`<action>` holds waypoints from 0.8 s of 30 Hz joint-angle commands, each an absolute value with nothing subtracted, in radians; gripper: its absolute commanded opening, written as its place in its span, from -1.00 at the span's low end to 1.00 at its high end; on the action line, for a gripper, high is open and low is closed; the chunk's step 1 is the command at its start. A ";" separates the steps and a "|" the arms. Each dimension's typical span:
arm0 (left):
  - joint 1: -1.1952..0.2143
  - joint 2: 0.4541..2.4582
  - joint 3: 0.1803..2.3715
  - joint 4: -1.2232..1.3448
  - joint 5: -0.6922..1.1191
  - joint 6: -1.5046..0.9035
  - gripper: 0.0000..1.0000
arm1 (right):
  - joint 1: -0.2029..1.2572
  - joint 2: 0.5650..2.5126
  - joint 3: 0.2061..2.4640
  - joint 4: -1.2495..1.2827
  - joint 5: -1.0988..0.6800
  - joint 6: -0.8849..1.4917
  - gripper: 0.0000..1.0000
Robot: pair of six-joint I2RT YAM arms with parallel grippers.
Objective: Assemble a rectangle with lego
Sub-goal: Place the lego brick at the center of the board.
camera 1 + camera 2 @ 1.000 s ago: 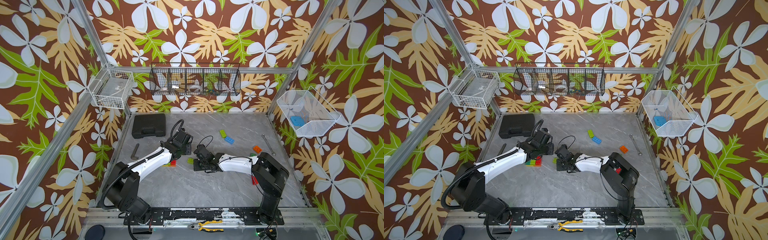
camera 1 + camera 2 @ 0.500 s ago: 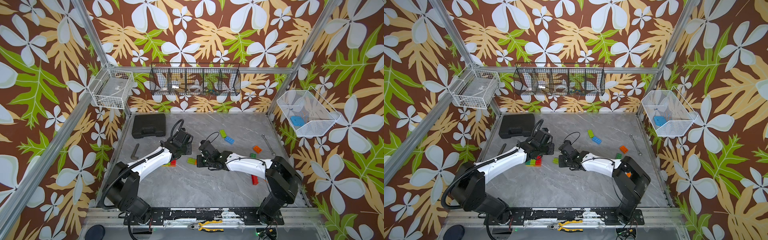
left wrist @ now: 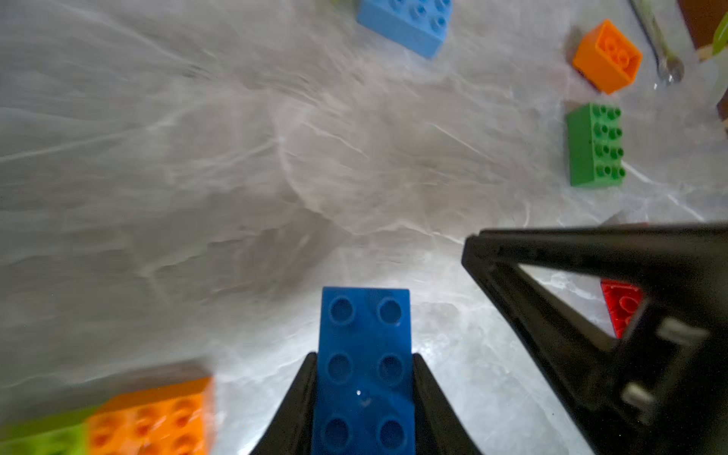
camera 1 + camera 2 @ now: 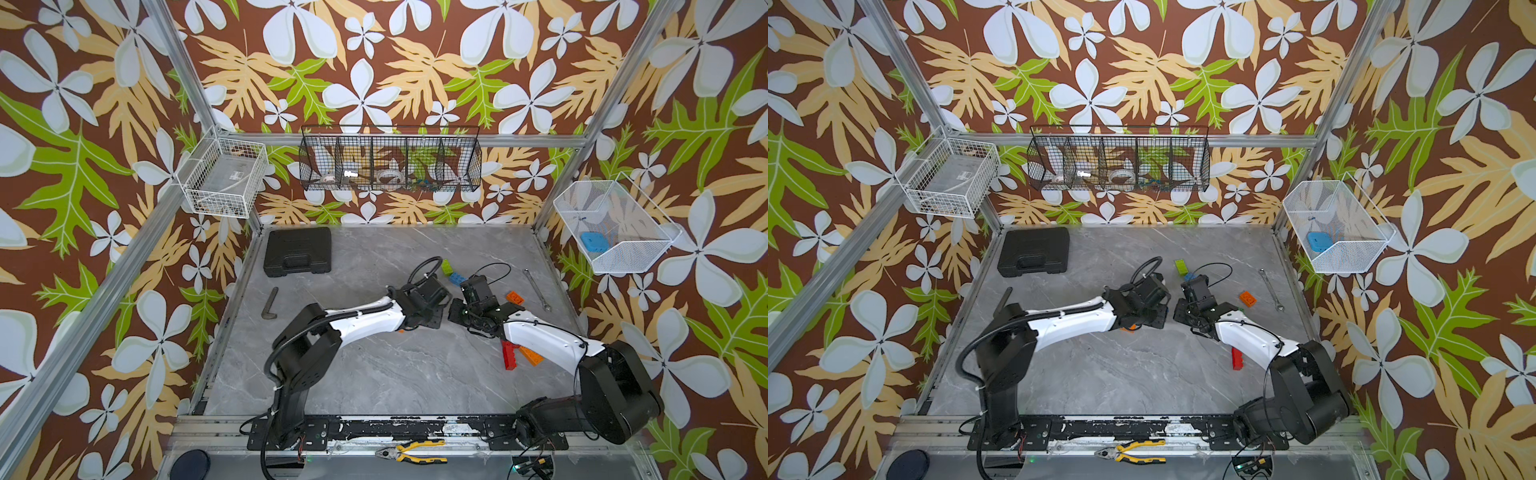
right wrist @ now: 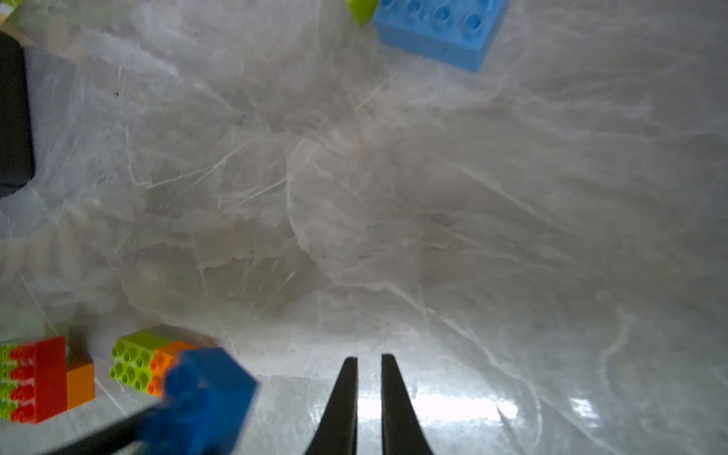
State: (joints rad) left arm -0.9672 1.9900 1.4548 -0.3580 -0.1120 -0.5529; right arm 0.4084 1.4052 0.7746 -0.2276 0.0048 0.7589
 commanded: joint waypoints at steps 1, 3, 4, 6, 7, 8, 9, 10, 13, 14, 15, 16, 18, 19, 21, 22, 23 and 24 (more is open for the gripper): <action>-0.979 2.060 1.516 -0.429 -0.126 -0.576 -1.00 | 0.374 1.392 0.778 -0.288 0.035 0.701 -0.73; -0.980 2.099 1.537 -0.436 -0.135 -0.578 -0.94 | 0.369 1.384 0.774 -0.292 0.036 0.694 -0.72; -0.980 2.116 1.551 -0.445 -0.135 -0.576 -0.91 | 0.369 1.382 0.771 -0.293 0.036 0.693 -0.71; -0.982 2.146 1.573 -0.458 -0.135 -0.571 -0.84 | 0.371 1.382 0.767 -0.289 0.031 0.697 -0.71; -0.984 2.155 1.581 -0.463 -0.134 -0.570 -0.79 | 0.371 1.382 0.763 -0.285 0.028 0.700 -0.70; -0.986 2.161 1.587 -0.466 -0.138 -0.567 -0.71 | 0.370 1.382 0.757 -0.279 0.022 0.705 -0.70; -0.988 2.164 1.587 -0.465 -0.142 -0.564 -0.64 | 0.370 1.382 0.754 -0.277 0.018 0.708 -0.69; -0.989 2.168 1.587 -0.463 -0.143 -0.560 -0.60 | 0.371 1.381 0.751 -0.277 0.016 0.711 -0.69; -0.988 2.180 1.589 -0.463 -0.138 -0.557 -0.44 | 0.371 1.381 0.746 -0.280 0.008 0.719 -0.66; -0.989 2.175 1.587 -0.459 -0.138 -0.558 -0.37 | 0.370 1.381 0.746 -0.285 0.004 0.724 -0.63; -0.989 2.160 1.579 -0.447 -0.137 -0.558 -0.28 | 0.370 1.382 0.747 -0.289 0.000 0.730 -0.59; -0.989 2.143 1.568 -0.434 -0.139 -0.557 -0.18 | 0.370 1.382 0.745 -0.295 -0.001 0.737 -0.54; -0.989 2.094 1.540 -0.391 -0.138 -0.553 0.01 | 0.371 1.379 0.743 -0.307 0.000 0.759 -0.37; -0.988 2.075 1.530 -0.377 -0.135 -0.551 0.05 | 0.371 1.378 0.743 -0.313 0.002 0.769 -0.30; -0.988 2.033 1.509 -0.352 -0.127 -0.546 0.09 | 0.372 1.376 0.754 -0.335 0.009 0.797 -0.15; -0.989 2.014 1.501 -0.343 -0.119 -0.543 0.10 | 0.378 1.375 0.761 -0.348 0.015 0.812 -0.10; -0.988 1.987 1.483 -0.329 -0.118 -0.540 0.10 | 0.387 1.376 0.776 -0.370 0.028 0.829 -0.05; -0.987 1.952 1.458 -0.315 -0.115 -0.537 0.10 | 0.406 1.377 0.793 -0.394 0.050 0.847 -0.01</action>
State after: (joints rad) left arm -0.9894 2.0006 1.4883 -0.3614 -0.1253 -0.5476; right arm 0.3843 1.3815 0.7673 -0.3347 0.0086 0.7883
